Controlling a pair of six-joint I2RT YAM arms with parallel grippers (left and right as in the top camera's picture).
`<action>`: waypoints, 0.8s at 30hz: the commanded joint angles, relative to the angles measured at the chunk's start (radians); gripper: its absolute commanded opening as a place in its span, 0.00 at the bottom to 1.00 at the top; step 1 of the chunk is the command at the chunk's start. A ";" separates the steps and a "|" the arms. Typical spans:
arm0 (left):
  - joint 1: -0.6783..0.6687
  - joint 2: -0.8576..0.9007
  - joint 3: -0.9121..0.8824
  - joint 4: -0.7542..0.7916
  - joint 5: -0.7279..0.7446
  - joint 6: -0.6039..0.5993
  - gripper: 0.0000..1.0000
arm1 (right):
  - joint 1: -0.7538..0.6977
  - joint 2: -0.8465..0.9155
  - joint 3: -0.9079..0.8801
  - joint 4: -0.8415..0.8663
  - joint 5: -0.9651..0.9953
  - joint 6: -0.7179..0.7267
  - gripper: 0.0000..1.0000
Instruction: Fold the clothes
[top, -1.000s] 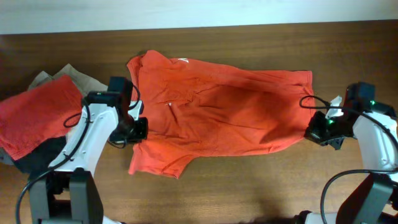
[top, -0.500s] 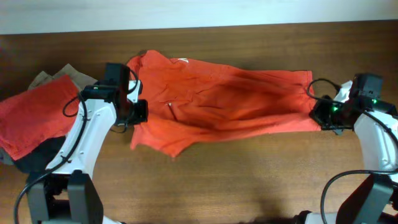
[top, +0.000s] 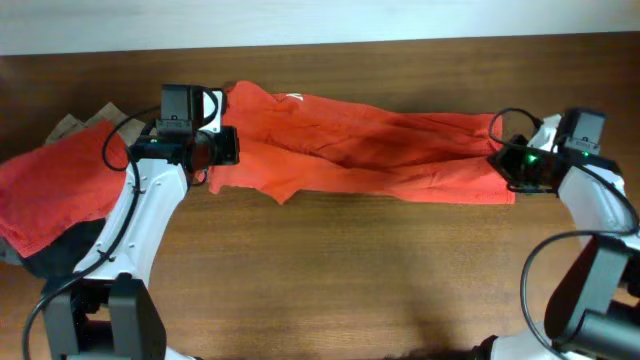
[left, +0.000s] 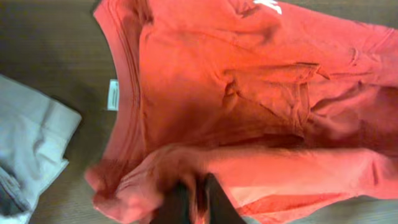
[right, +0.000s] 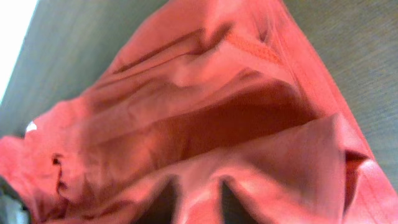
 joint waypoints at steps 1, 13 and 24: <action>-0.003 0.021 0.019 0.004 -0.007 0.008 0.33 | 0.020 0.018 0.016 0.055 -0.044 -0.021 0.67; -0.003 0.048 0.019 -0.109 -0.006 0.026 0.58 | 0.066 0.009 0.022 -0.143 -0.193 -0.122 0.41; -0.003 0.034 0.040 -0.238 -0.006 0.026 0.58 | 0.369 0.054 0.021 -0.198 0.245 -0.156 0.04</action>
